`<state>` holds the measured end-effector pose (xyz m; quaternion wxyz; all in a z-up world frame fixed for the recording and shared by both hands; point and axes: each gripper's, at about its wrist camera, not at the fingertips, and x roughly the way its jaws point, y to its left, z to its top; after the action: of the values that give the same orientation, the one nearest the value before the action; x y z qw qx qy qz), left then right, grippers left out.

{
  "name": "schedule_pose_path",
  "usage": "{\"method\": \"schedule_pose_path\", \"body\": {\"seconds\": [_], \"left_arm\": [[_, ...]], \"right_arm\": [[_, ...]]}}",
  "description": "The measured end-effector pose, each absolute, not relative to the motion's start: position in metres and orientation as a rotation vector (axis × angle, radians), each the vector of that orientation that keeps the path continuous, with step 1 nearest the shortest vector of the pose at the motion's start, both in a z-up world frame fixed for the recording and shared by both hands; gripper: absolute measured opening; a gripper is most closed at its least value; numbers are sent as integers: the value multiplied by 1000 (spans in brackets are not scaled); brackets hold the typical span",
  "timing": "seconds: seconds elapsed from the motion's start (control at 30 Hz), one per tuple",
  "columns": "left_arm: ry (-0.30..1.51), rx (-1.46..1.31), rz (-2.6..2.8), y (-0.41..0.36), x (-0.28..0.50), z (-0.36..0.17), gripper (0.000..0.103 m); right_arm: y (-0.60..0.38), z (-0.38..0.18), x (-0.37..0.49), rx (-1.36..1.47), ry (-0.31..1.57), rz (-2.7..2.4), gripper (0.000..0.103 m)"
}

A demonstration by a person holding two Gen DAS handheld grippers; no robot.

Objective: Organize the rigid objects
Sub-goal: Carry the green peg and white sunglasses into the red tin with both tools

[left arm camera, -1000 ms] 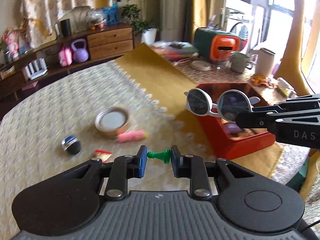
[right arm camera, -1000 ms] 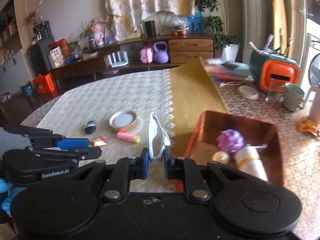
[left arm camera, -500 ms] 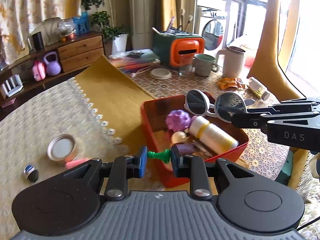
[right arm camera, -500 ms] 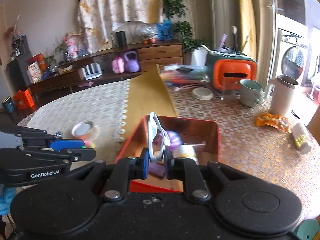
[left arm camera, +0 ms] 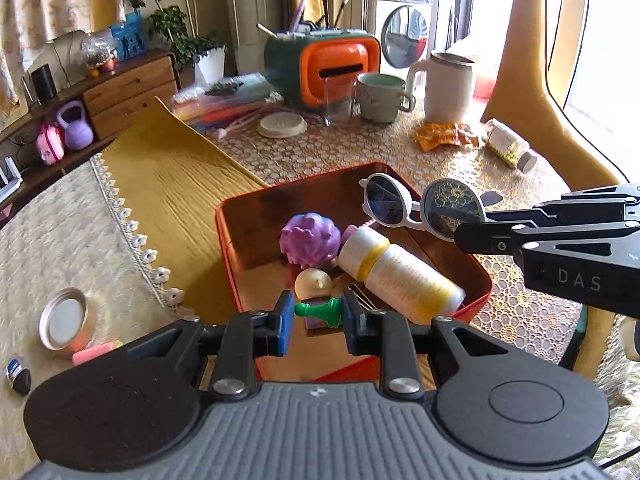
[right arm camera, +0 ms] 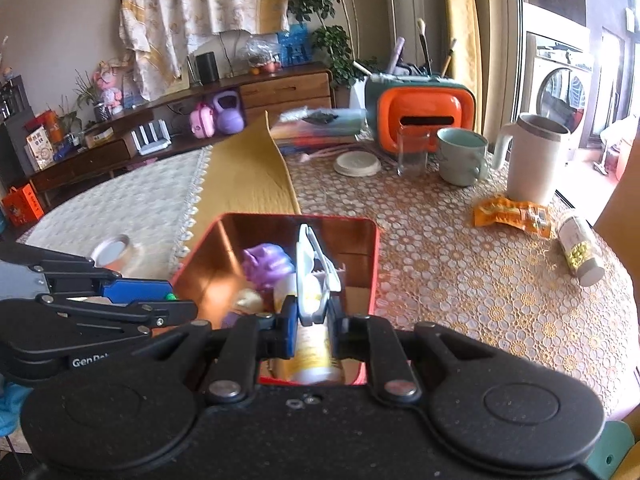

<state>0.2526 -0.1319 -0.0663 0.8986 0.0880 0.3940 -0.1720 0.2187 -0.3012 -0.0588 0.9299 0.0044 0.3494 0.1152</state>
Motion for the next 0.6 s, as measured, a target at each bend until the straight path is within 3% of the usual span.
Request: {"method": "schedule_pose_path", "body": {"seconds": [0.6], "left_arm": [[912,167,-358,-147,284,-99,25]], "right_arm": [[-297,-91,250,-12,783,198,14]]}}
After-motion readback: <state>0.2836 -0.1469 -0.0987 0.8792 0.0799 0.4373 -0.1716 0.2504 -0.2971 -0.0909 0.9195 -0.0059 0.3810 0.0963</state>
